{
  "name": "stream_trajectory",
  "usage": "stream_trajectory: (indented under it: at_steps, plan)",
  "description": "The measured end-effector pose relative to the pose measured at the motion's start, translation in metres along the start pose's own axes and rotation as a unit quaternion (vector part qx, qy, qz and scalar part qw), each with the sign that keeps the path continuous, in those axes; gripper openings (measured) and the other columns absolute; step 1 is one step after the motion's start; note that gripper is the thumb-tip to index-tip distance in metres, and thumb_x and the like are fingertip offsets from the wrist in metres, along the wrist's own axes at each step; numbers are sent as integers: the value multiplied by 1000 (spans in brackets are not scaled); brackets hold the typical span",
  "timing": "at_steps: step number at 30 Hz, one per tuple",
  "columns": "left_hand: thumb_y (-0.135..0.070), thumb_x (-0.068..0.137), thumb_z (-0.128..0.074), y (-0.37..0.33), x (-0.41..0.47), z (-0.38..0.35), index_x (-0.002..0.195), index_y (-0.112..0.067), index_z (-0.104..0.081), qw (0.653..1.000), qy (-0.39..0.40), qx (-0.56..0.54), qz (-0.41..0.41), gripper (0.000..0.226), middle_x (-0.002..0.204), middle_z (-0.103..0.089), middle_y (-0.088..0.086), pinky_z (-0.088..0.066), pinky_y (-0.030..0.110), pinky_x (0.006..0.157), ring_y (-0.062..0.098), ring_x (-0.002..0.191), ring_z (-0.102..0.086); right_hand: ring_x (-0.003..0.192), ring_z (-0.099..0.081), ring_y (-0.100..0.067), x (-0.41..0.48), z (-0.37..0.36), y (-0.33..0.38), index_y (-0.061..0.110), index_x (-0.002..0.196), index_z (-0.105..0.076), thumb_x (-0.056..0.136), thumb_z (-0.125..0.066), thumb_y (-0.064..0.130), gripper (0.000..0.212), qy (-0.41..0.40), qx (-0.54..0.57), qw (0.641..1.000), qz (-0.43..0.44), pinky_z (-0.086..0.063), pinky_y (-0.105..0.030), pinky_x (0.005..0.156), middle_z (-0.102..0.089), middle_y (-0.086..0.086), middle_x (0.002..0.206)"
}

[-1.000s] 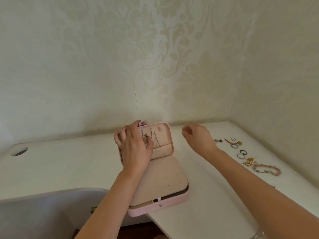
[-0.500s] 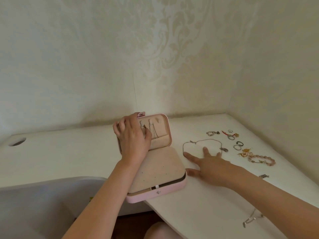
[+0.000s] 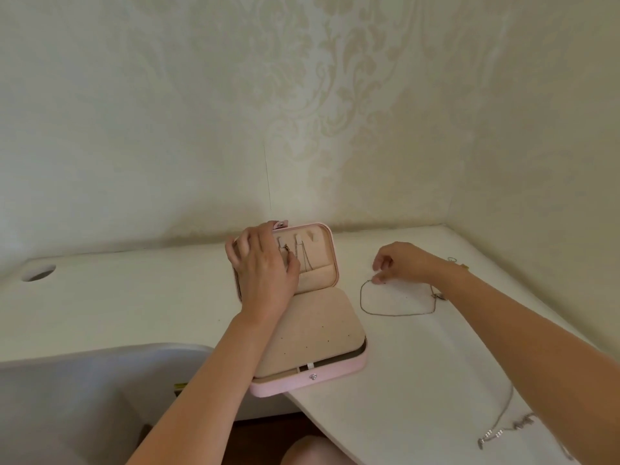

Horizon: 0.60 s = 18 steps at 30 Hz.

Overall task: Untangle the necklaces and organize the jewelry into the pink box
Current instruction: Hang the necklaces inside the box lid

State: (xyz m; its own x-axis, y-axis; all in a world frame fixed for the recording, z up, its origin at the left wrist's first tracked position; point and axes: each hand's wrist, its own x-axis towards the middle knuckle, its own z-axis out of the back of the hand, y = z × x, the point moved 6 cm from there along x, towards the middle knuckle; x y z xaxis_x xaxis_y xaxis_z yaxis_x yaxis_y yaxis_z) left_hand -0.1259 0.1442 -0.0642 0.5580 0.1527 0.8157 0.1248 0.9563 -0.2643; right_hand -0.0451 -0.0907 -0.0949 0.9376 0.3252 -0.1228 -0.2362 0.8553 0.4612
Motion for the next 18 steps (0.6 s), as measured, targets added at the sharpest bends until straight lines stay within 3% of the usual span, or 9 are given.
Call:
stream_trajectory:
  at_steps: [3,8,13,18]
  plan:
    - [-17,72,-61,1,0,-2,118,-9,-52,1000,7,0,4,48,105,-58,8,-29,47,99,24,107,-39,68,-57,-1,7,-3,5,17,82,-68,83,-70,20,4,38,-5,999,26,-38,-9,60,-64,8,73]
    - [-18,73,-60,1,0,-3,119,-9,-51,1000,10,-1,3,47,105,-59,8,-31,49,99,25,107,-40,78,-52,-7,11,-7,5,14,90,-61,92,-56,19,8,57,-74,995,41,-39,-15,67,-60,8,84]
    - [-16,73,-62,2,-1,-4,119,-9,-52,1000,17,-1,10,48,106,-59,8,-30,50,101,25,108,-40,80,-62,-12,1,7,7,9,90,-58,93,-54,10,5,51,130,989,53,-50,-28,84,-67,2,83]
    - [-17,73,-62,0,0,-3,119,-11,-51,1000,9,-5,6,48,105,-59,7,-27,45,100,25,107,-40,66,-57,-15,-11,37,42,5,91,-59,90,-51,-4,12,59,221,970,82,-51,-18,67,-59,-7,74]
